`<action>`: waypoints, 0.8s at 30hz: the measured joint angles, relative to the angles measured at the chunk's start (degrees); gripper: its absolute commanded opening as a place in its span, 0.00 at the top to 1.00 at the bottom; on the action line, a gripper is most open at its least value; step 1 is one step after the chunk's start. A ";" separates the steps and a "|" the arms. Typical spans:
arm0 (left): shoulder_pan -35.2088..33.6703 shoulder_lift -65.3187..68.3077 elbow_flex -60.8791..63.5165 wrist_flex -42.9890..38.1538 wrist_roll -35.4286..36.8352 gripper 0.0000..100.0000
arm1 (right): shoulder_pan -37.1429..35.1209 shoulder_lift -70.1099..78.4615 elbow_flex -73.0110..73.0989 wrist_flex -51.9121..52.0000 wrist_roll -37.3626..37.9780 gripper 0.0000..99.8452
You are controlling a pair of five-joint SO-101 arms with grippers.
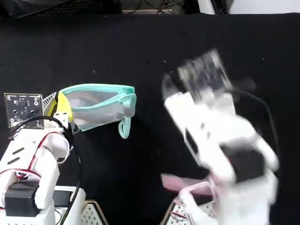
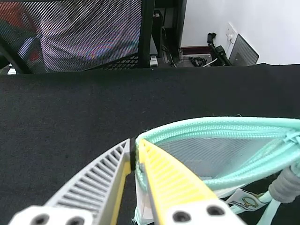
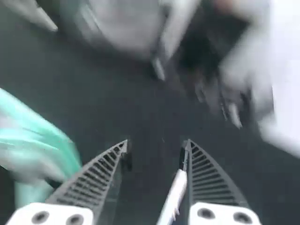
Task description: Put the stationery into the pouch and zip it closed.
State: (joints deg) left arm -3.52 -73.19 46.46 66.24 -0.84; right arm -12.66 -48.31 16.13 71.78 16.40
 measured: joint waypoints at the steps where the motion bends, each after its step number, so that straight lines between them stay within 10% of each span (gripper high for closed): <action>1: 0.00 0.00 0.00 0.00 0.00 0.96 | 2.90 2.73 3.96 -1.67 -0.70 0.82; 12: 0.00 0.00 0.00 0.00 0.00 0.96 | 15.91 31.74 27.96 -34.20 -10.55 0.82; 21: 0.00 0.00 0.00 0.00 0.00 0.97 | 18.73 53.80 19.34 -33.76 -8.26 0.83; 24: 0.00 0.00 0.00 0.00 0.00 0.97 | 18.90 58.20 13.54 -28.57 -6.86 0.98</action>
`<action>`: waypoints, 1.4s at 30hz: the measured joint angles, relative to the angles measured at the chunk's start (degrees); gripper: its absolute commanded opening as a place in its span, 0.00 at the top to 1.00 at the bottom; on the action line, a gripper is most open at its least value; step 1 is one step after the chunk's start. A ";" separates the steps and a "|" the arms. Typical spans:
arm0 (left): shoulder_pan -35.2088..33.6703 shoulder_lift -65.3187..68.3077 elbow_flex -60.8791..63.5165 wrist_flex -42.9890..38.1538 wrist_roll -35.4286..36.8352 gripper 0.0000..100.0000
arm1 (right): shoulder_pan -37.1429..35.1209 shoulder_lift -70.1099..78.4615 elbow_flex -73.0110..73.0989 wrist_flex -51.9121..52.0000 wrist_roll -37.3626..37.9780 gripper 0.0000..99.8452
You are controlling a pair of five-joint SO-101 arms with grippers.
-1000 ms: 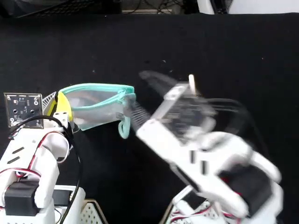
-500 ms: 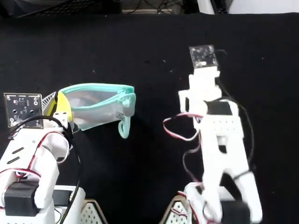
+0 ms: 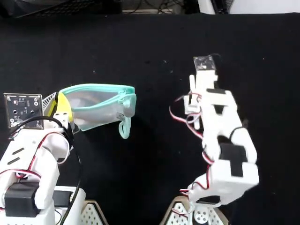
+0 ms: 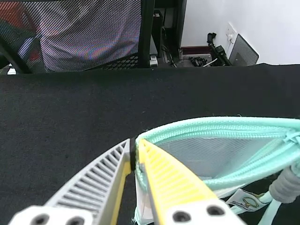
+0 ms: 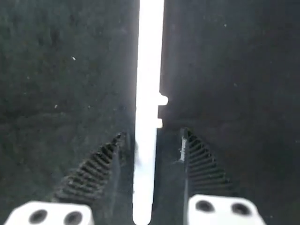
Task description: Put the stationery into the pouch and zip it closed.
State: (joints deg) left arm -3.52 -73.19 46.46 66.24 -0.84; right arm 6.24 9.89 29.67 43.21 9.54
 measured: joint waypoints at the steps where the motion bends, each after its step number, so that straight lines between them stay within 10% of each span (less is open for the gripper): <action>1: 0.00 0.00 0.00 0.00 0.00 0.97 | 0.00 1.49 -1.76 1.49 0.44 0.99; 21: -0.09 11.60 -0.44 -4.57 -0.09 0.97 | -11.25 -5.01 5.71 5.01 1.23 0.98; 33: -0.09 11.60 -0.44 -5.10 -0.09 0.97 | -11.87 -5.10 0.26 29.36 6.15 0.98; 42: -0.09 11.60 -0.44 -5.10 -0.09 0.97 | -11.87 -5.10 0.00 30.86 7.21 0.73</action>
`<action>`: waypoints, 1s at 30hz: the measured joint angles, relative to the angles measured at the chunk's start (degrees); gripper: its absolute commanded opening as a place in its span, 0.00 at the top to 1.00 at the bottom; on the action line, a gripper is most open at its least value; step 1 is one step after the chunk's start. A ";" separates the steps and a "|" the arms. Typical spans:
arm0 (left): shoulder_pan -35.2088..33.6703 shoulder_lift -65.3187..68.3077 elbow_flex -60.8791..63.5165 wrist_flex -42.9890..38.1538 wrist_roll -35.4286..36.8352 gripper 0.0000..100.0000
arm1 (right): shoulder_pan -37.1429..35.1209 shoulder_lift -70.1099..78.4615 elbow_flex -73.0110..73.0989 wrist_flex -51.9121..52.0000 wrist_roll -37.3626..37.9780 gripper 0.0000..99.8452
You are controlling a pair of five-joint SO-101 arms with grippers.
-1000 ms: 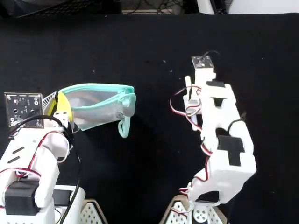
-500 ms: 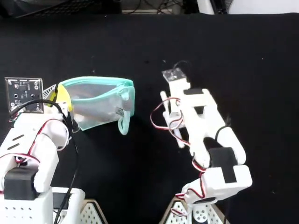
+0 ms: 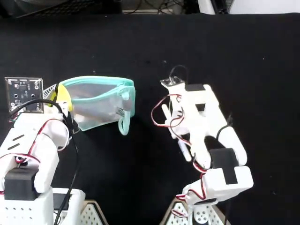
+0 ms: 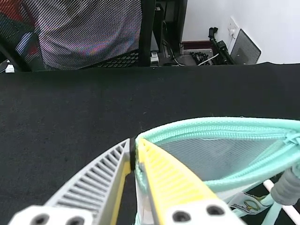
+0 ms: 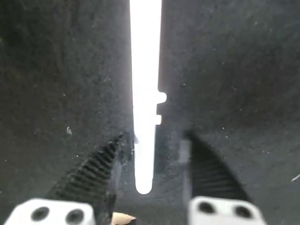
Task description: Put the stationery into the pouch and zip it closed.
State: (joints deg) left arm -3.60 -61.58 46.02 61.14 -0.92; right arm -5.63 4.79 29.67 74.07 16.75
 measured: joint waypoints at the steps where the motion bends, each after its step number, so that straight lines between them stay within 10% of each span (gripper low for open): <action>1: 0.00 0.00 0.00 0.00 0.00 0.97 | 0.00 0.00 0.00 0.00 1.14 0.74; 19: 0.00 0.00 0.00 0.00 0.00 0.97 | -4.75 6.24 -1.58 -23.30 -0.79 0.88; 30: 0.00 0.00 0.00 0.00 0.00 0.97 | -4.40 11.08 -7.65 -20.75 -0.79 0.99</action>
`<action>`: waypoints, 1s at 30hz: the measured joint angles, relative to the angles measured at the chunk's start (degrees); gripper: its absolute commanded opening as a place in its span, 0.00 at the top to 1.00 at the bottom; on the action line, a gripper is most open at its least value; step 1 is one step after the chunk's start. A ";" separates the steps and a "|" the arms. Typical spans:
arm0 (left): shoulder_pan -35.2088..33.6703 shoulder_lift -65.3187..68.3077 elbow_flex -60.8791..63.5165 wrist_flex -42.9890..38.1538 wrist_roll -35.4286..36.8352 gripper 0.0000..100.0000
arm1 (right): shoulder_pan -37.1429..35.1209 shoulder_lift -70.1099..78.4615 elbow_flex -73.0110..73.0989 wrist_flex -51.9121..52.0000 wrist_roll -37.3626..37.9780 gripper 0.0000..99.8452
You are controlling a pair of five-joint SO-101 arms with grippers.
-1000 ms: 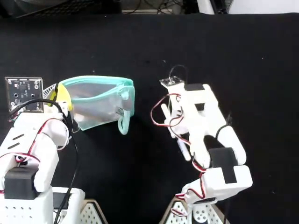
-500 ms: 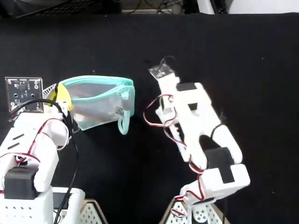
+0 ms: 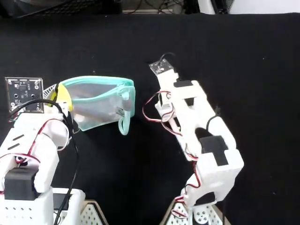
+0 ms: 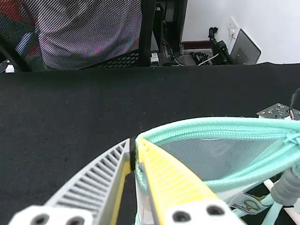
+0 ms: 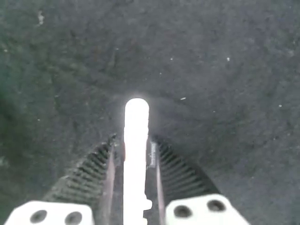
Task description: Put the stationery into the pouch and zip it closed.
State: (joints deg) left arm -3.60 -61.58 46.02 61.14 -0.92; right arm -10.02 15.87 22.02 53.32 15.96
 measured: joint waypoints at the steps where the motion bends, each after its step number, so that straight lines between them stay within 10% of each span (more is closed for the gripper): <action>1: 0.00 0.00 0.00 0.00 0.00 0.97 | 0.00 -0.09 0.00 0.00 0.09 0.99; 10: 0.00 0.00 0.00 0.00 0.00 0.97 | 3.69 -13.27 10.73 2.55 0.70 0.98; 17: 0.00 0.00 0.00 0.00 0.00 0.97 | 8.35 -15.65 13.54 9.49 8.44 0.80; 30: 0.00 0.00 0.00 0.00 0.00 0.97 | 7.03 -15.65 13.45 10.73 15.21 0.84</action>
State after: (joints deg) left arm -3.60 -61.58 46.02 61.14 -0.92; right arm -2.99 0.22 35.47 64.04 31.16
